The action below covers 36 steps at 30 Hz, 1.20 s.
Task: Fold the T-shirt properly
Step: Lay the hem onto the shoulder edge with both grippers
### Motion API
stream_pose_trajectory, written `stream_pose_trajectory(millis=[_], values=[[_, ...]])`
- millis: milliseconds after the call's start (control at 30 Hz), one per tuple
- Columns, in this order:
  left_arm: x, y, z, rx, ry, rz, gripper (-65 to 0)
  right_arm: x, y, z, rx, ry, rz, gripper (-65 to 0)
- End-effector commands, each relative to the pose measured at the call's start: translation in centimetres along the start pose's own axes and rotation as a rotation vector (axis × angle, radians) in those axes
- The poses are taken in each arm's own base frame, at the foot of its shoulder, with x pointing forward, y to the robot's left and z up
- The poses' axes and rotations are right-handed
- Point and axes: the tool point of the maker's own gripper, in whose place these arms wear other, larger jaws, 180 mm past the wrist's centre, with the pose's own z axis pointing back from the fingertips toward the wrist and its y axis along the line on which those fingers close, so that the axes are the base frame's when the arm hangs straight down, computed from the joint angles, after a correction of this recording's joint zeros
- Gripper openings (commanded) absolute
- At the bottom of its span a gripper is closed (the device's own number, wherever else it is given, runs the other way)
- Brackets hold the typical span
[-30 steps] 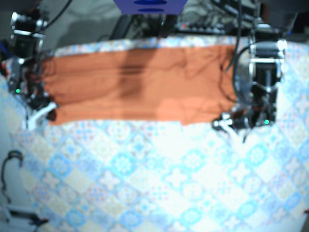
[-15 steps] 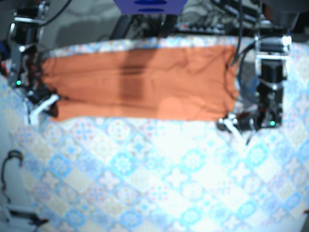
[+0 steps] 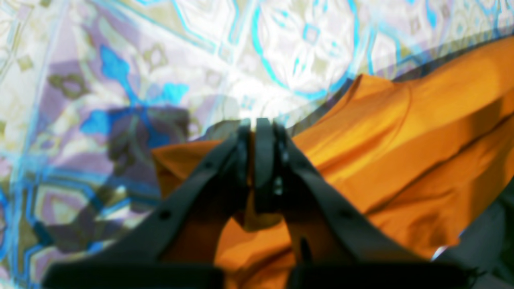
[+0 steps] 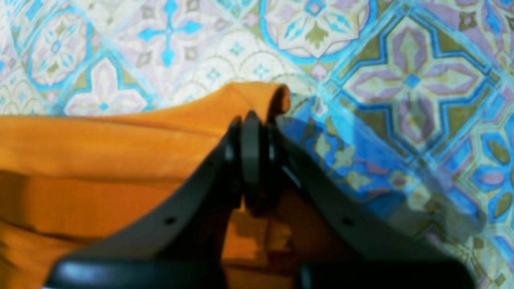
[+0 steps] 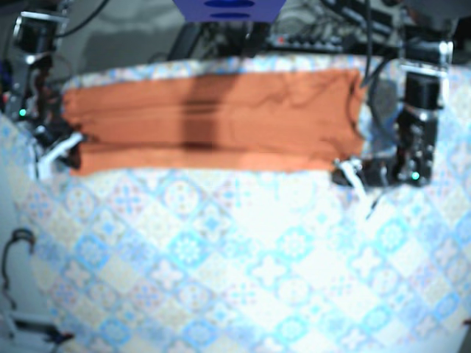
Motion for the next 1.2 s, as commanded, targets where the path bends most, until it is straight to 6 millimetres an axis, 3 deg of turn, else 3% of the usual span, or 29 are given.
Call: stream_pose_trajectory(millis=[0, 433, 800, 1033, 1167], values=[[1.9, 0.5, 1.1, 0.012, -0.044, -0.032, -65.0, 2.0, -0.5, 0.6, -0.005, -0.055, 0.021, -65.0], [1.6, -2.0, 2.7, 0.007, -0.028, -0.180, -65.0, -0.3, -1.7, 2.0, -0.039, -0.025, -0.004, -65.0], [-1.5, -6.5, 2.4, -0.064, 0.059, -0.333, -65.0, -0.4, -1.7, 2.0, -0.040, -0.018, -0.003, -65.0], [-2.4, -7.0, 3.1, -0.064, 0.087, -0.370, -65.0, -0.6, -1.9, 2.1, -0.043, -0.011, -0.002, -65.0], [-2.8, -6.6, 3.6, -0.053, 0.101, -0.381, -65.0, -0.3, -2.7, 3.4, -0.075, -0.020, 0.003, -65.0]])
